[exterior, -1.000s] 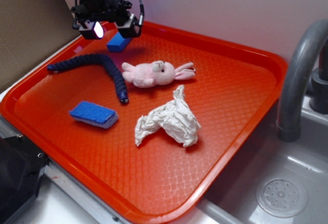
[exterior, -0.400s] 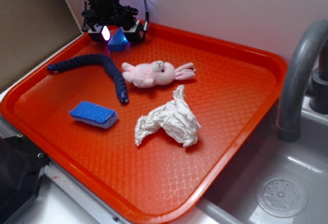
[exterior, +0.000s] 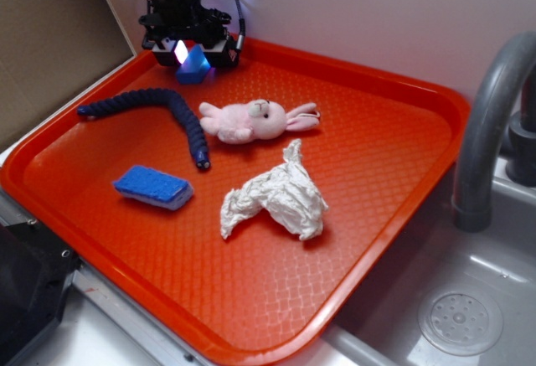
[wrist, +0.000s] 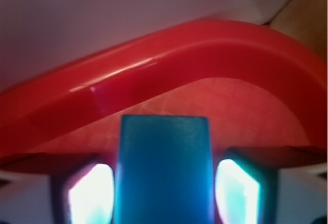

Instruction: Grab the blue block.

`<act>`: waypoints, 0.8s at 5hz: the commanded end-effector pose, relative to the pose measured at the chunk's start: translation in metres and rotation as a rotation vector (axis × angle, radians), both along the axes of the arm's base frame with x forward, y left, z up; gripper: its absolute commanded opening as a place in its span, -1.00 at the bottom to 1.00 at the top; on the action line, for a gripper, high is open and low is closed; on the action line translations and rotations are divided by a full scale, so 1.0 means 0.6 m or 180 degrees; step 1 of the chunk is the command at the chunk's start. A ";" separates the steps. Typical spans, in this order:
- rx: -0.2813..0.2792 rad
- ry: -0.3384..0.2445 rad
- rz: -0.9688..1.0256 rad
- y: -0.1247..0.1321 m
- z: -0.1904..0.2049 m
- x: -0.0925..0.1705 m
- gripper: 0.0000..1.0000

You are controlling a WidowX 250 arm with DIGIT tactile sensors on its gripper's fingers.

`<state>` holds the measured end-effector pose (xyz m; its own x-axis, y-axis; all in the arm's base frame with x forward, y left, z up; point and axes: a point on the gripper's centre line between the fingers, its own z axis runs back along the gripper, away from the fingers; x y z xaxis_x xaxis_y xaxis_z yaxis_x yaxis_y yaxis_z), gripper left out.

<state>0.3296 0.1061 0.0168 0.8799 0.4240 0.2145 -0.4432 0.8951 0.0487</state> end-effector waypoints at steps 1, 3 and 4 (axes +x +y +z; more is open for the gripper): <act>0.0455 0.0195 0.0143 -0.034 0.064 -0.033 -1.00; 0.0446 0.0232 -0.0088 -0.115 0.216 -0.088 -1.00; 0.0142 0.0224 -0.0347 -0.160 0.283 -0.126 -1.00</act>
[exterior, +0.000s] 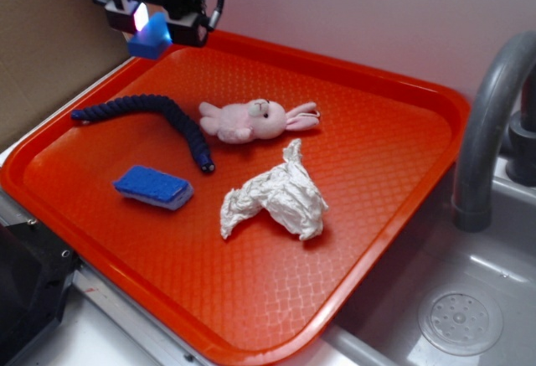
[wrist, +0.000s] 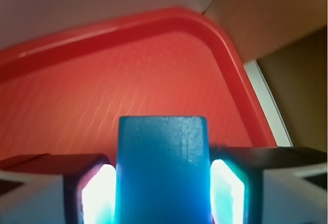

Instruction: Grab the blue block.

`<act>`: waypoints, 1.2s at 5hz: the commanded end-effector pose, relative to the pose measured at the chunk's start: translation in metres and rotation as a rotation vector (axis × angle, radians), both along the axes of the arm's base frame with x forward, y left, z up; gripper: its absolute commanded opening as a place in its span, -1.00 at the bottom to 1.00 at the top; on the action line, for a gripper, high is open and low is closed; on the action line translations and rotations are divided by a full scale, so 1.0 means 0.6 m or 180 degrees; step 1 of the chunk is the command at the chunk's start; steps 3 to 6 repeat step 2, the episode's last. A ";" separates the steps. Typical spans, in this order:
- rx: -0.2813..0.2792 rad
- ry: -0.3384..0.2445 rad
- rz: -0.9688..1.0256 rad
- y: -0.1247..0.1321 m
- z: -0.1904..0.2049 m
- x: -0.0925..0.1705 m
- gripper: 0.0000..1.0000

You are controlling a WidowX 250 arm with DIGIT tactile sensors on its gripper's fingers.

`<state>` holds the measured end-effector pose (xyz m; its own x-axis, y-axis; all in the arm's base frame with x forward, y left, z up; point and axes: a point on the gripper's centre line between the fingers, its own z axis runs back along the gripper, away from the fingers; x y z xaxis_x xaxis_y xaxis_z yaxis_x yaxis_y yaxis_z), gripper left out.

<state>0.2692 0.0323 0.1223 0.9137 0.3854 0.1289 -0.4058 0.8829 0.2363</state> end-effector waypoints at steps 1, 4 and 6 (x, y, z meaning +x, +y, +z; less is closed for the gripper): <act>-0.0815 -0.0226 -0.0438 -0.054 0.160 -0.060 -1.00; -0.1340 -0.0106 -0.0577 -0.049 0.170 -0.067 -1.00; -0.1340 -0.0106 -0.0577 -0.049 0.170 -0.067 -1.00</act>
